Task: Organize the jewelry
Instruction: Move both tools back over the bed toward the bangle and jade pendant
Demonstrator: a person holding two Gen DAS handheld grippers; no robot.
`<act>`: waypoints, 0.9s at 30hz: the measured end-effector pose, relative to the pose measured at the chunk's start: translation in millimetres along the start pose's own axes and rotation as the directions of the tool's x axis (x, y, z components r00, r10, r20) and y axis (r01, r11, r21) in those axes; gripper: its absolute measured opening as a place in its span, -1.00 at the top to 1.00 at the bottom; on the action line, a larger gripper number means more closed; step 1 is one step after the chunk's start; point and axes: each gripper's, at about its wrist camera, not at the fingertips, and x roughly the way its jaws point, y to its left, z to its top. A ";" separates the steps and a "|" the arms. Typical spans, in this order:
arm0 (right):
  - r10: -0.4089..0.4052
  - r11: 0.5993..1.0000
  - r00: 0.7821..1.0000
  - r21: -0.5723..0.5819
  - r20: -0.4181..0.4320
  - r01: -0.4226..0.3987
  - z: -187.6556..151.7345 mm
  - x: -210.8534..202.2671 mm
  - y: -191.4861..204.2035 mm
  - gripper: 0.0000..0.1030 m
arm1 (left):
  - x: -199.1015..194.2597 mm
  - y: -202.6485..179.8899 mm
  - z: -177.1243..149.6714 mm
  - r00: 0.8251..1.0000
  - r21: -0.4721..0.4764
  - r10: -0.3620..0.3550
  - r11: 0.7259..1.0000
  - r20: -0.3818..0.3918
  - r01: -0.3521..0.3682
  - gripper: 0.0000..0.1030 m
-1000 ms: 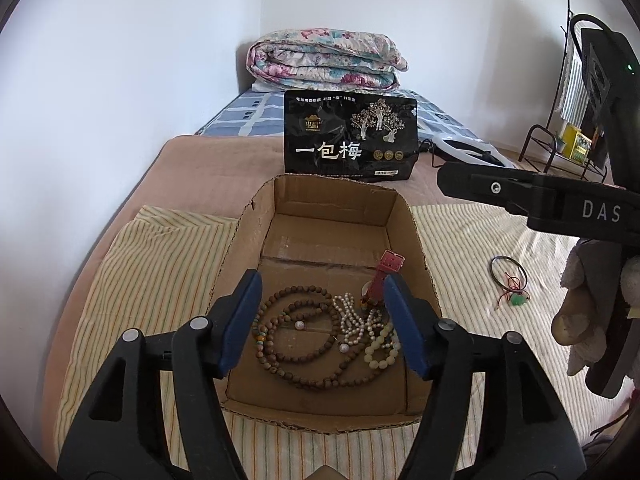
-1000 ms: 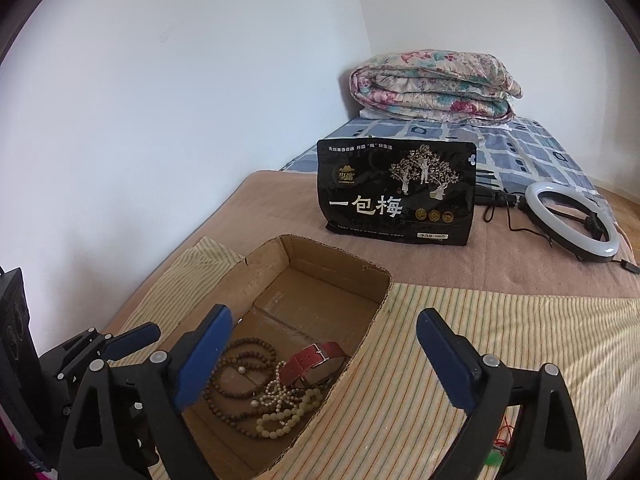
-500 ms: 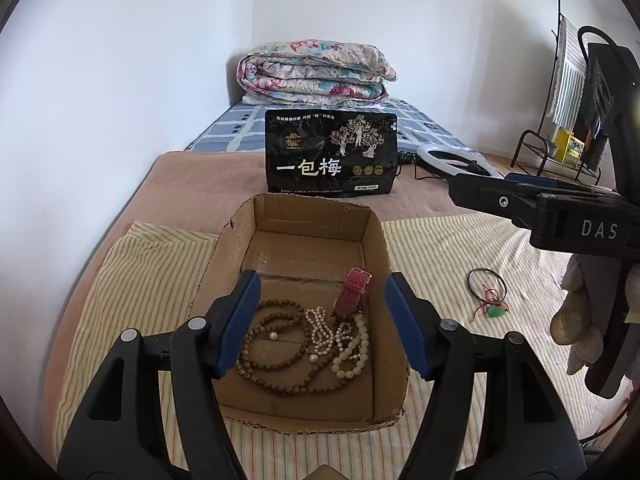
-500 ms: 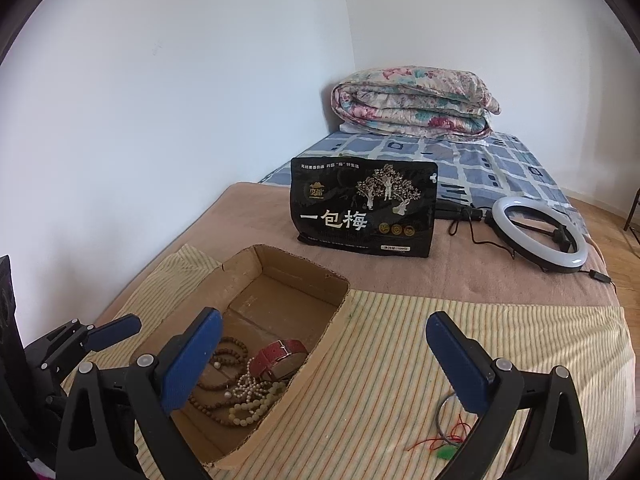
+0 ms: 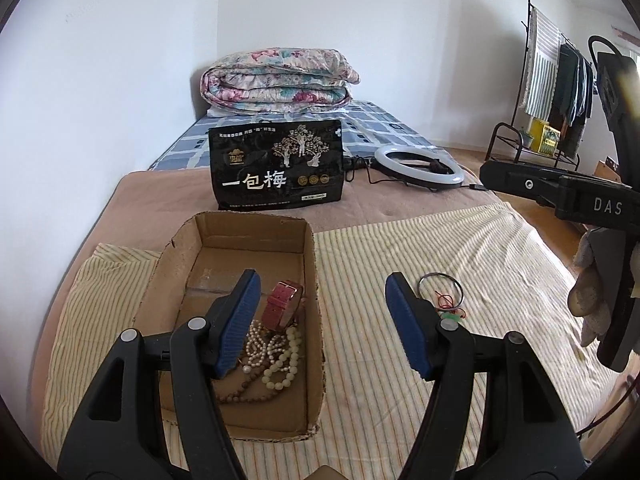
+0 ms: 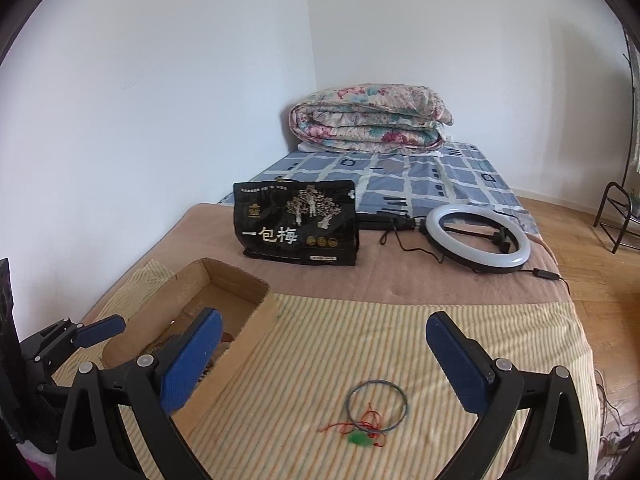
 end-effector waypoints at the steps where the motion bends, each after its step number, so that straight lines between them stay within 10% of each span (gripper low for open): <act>1: -0.010 1.000 1.000 0.004 -0.005 0.010 -1.6 -1.6 -7.1 -0.99 | 0.9 -3.8 0.5 1.000 0.004 -0.006 1.000 -0.002 0.006 -0.30; 15: -0.024 0.998 0.981 0.057 -0.192 0.036 -46.0 34.0 -89.2 -0.99 | 34.8 -56.0 -13.6 0.991 0.080 -0.096 0.991 -0.093 0.104 -0.30; 27: 0.041 0.997 0.935 0.080 -0.352 -0.014 -83.6 105.9 -102.5 -0.39 | 70.9 -77.4 -30.6 0.973 0.094 -0.143 0.982 -0.180 0.162 -0.30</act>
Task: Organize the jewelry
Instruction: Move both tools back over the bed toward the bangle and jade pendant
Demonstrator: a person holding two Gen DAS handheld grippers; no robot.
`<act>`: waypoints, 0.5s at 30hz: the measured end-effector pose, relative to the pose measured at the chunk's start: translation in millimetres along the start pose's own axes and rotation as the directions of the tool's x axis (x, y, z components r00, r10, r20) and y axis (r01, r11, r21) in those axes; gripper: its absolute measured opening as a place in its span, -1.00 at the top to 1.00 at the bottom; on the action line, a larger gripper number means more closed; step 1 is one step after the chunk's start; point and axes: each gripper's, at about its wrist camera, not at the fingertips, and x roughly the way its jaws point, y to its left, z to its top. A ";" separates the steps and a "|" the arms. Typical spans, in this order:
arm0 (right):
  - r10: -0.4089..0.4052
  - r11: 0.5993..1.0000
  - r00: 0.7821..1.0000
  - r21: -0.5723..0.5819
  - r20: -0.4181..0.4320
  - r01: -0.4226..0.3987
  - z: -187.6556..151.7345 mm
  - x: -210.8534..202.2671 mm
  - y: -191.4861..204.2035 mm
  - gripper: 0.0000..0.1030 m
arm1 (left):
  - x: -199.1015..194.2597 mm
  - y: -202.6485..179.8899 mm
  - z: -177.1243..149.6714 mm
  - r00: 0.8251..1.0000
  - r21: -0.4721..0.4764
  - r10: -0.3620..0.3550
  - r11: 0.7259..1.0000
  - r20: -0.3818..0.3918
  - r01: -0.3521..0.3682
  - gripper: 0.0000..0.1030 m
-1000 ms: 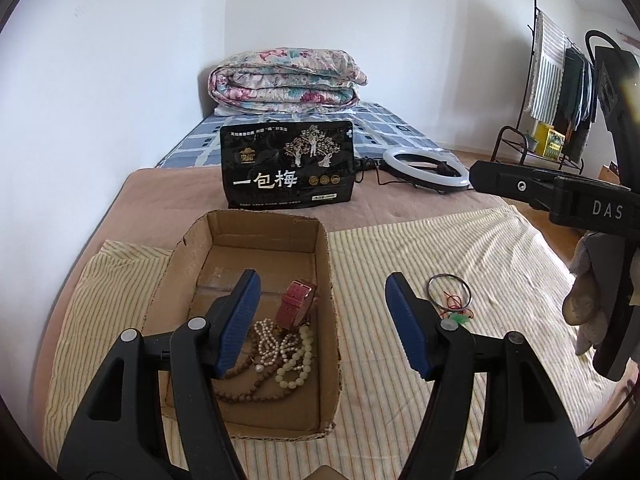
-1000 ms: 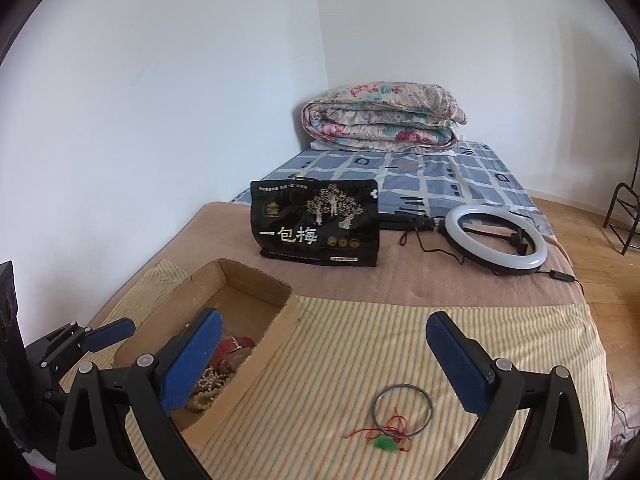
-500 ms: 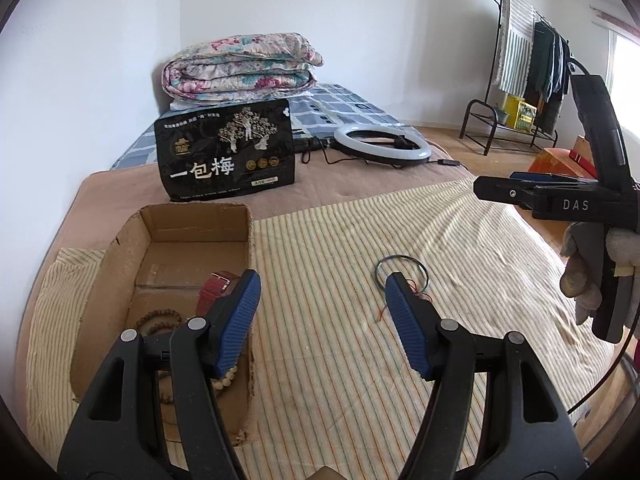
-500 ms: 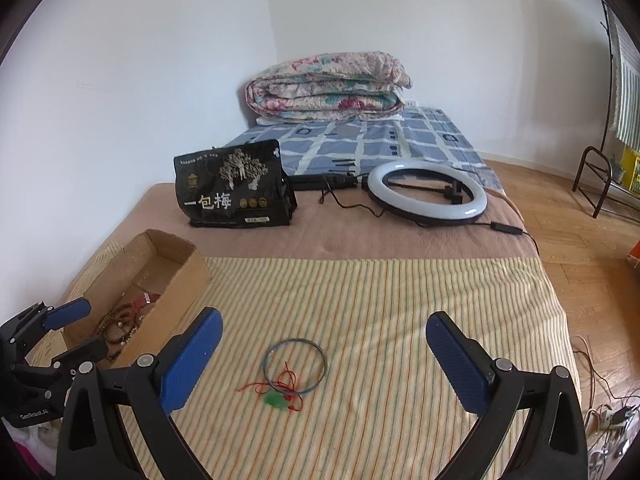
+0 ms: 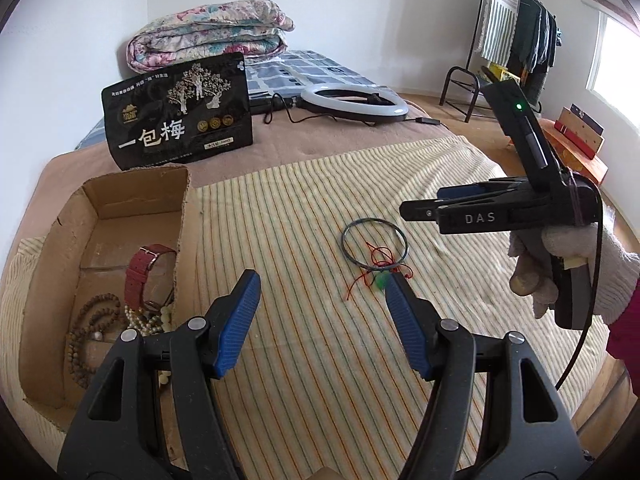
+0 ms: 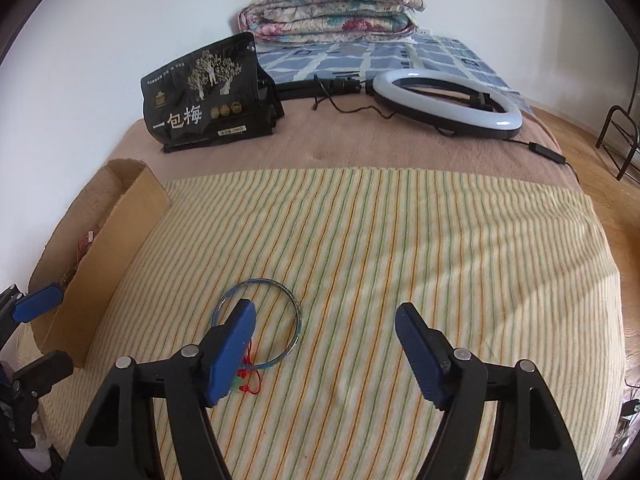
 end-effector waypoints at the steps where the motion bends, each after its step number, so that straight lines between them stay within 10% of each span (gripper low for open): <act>1: 0.006 1.000 1.000 -0.005 -0.012 -0.006 -0.7 5.2 0.1 -0.34 | 4.1 -2.0 -1.2 1.000 0.004 -0.007 1.000 -0.008 0.007 -0.30; 15: -0.028 0.995 0.998 -0.093 -0.059 0.023 -1.8 32.0 3.4 0.22 | 45.3 -29.4 -11.7 0.994 0.059 -0.065 0.996 -0.090 0.070 -0.30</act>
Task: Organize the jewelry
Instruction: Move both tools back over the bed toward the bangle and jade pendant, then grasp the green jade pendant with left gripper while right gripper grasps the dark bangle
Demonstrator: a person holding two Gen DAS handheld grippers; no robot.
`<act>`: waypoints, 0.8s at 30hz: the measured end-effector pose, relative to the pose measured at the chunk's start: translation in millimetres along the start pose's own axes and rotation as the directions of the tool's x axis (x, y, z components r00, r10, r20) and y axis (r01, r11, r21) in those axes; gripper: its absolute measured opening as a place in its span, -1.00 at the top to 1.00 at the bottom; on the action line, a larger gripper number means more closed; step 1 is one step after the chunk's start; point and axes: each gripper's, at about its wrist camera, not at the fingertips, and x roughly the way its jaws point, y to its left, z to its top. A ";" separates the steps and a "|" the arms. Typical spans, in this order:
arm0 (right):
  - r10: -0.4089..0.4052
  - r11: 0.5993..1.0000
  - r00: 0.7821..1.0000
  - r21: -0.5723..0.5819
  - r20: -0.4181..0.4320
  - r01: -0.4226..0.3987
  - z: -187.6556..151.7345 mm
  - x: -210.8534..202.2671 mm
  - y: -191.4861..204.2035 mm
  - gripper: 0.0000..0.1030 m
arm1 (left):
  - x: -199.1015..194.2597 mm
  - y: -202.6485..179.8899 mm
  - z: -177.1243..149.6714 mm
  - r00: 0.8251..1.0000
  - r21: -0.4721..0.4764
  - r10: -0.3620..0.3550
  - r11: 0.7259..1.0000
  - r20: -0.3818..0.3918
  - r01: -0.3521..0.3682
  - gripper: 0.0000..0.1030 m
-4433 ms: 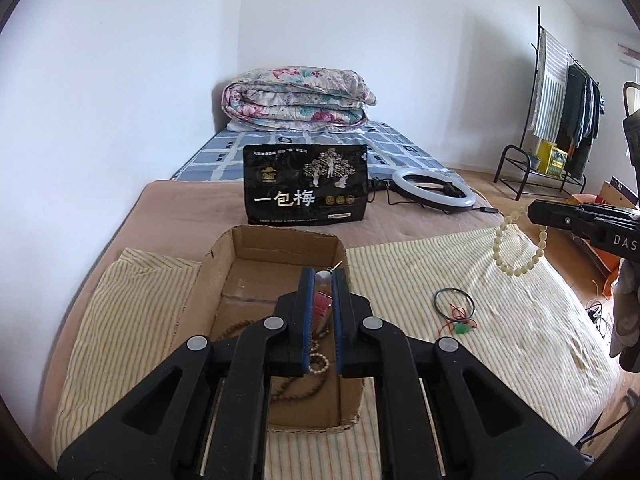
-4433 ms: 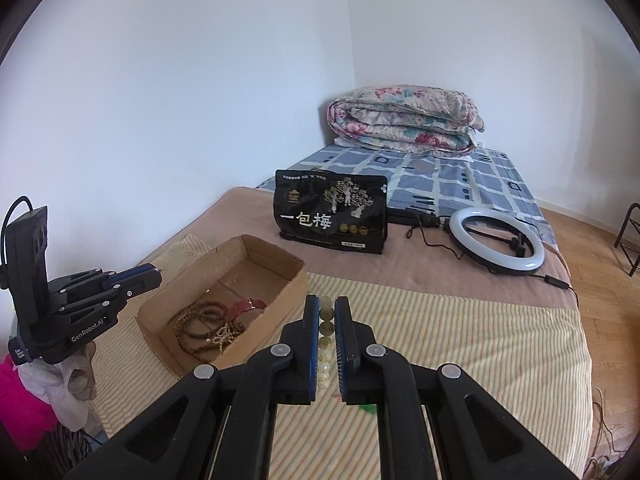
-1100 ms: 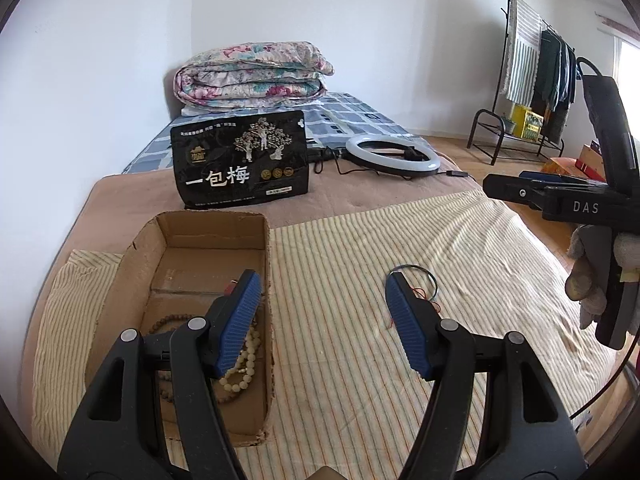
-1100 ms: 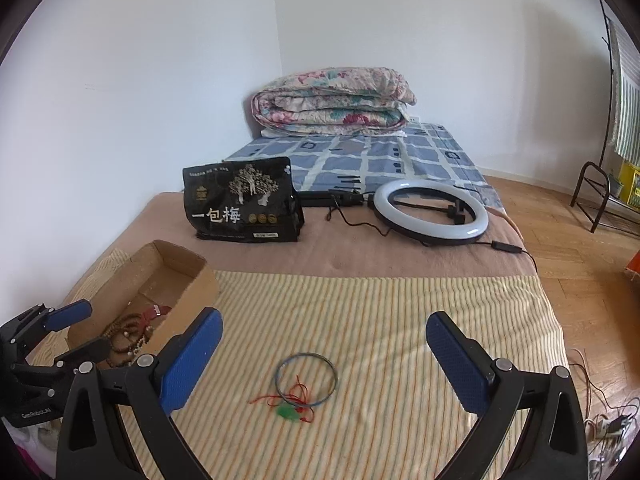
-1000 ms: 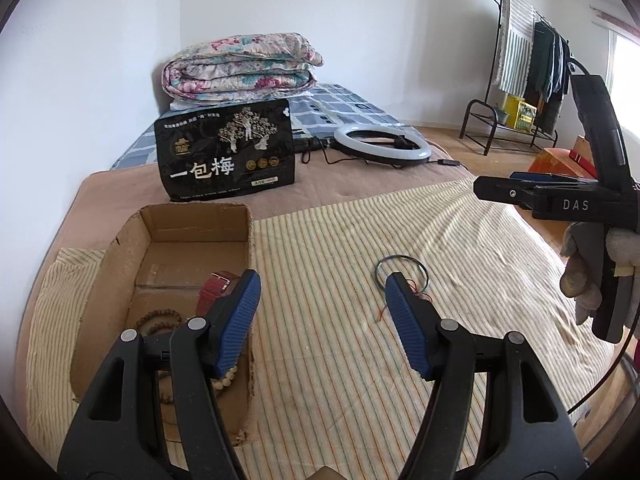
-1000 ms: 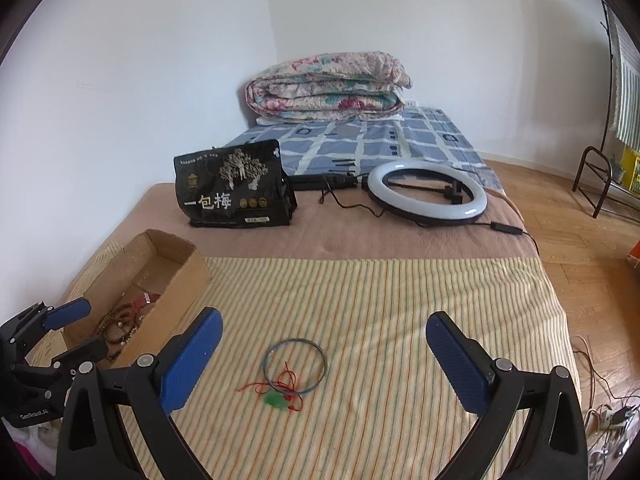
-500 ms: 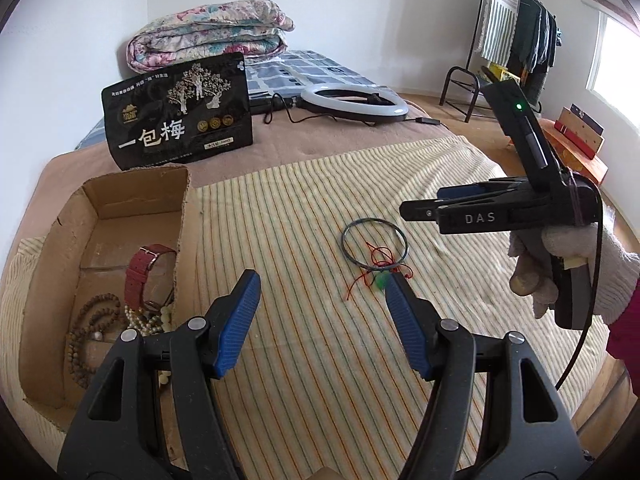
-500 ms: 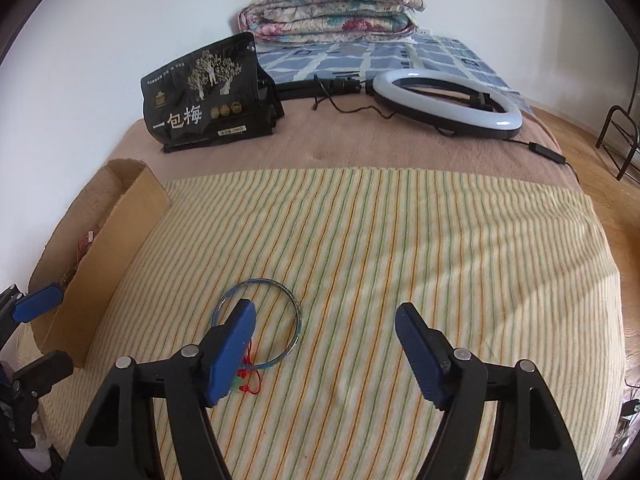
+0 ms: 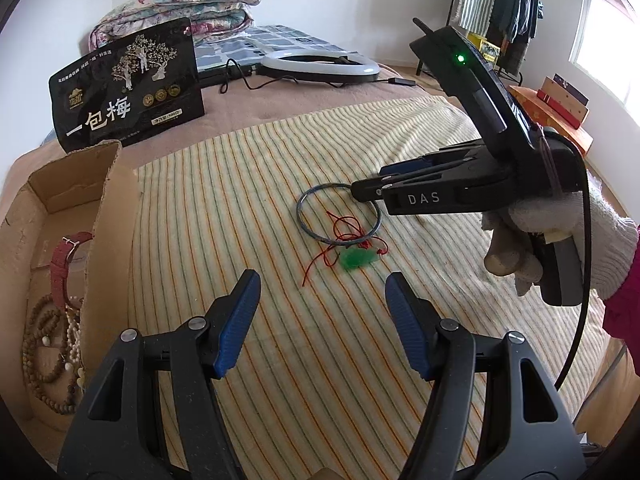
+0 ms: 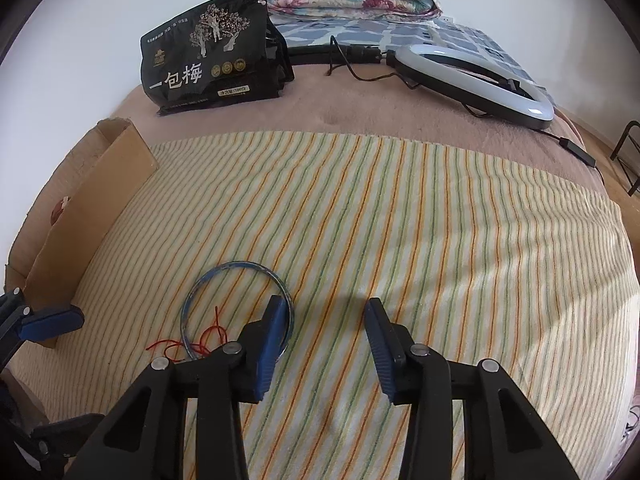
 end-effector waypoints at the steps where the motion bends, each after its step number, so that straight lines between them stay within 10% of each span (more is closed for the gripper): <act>1: -0.008 1.000 1.000 -0.007 -0.003 0.008 -0.4 0.3 0.2 0.26 | 0.7 0.2 0.0 1.000 -0.001 0.000 1.000 -0.002 0.000 -0.30; 24: -0.137 0.990 0.991 0.018 -0.006 0.137 -27.3 -23.8 -60.2 0.39 | 47.3 -16.8 15.7 0.997 -0.026 -0.064 0.998 -0.037 0.063 -0.30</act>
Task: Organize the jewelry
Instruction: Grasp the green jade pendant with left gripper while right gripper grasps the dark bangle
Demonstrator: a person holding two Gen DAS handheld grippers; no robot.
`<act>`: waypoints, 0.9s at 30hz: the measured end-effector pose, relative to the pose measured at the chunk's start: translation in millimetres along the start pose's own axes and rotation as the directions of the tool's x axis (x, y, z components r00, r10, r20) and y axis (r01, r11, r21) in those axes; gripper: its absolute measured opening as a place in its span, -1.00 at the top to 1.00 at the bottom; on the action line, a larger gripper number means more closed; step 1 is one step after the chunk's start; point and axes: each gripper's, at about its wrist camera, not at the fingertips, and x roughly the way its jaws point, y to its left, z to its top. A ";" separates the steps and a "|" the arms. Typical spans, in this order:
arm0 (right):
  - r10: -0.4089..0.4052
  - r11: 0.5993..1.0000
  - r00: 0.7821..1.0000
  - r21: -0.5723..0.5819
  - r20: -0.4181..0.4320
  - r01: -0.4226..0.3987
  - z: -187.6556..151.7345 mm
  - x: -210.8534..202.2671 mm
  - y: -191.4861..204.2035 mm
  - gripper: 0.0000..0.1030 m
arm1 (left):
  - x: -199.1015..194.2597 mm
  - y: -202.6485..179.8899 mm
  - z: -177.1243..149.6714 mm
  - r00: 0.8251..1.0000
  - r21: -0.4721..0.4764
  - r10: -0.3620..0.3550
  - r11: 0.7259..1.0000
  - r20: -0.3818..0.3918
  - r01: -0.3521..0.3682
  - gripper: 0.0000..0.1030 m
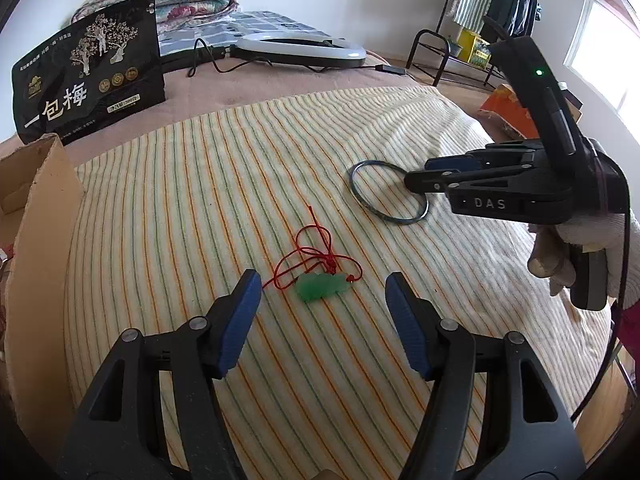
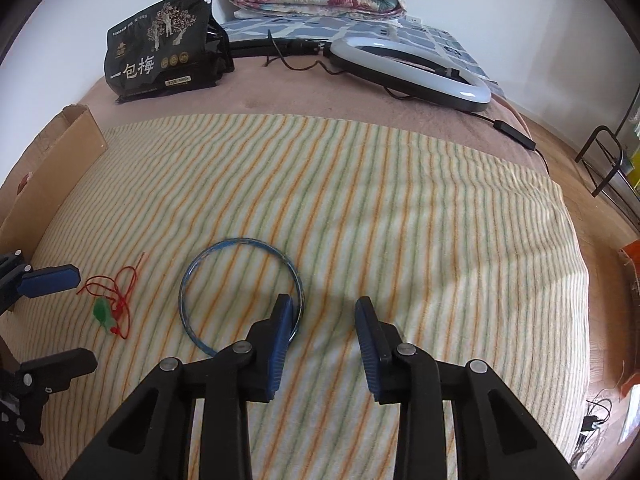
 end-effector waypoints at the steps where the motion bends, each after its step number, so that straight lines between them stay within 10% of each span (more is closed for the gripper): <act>1: 0.013 1.000 1.000 0.009 0.011 -0.013 -1.5 -2.1 -2.4 0.31 | 3.7 -0.1 1.3 1.000 -0.002 0.008 1.000 0.000 -0.008 -0.29; 5: 0.101 0.993 0.990 0.048 0.094 -0.105 -9.6 -14.1 -3.8 -0.92 | 13.3 0.1 2.4 1.000 -0.002 0.024 1.000 -0.008 -0.024 -0.25; 16: 0.121 0.992 0.990 -0.027 0.076 -0.120 -6.0 1.0 27.6 -0.91 | 18.2 6.5 1.6 0.997 -0.020 0.073 0.997 -0.007 -0.073 0.42; 21: 0.072 0.995 0.996 -0.077 0.051 -0.068 -3.9 10.5 39.2 -0.90 | 18.9 8.5 2.0 0.998 -0.023 0.069 0.997 -0.006 -0.069 0.44; 27: 0.073 0.996 0.996 -0.059 0.057 -0.070 -2.5 8.9 33.8 -0.42 | 18.4 8.6 1.4 0.998 -0.024 0.065 0.998 -0.002 -0.065 0.44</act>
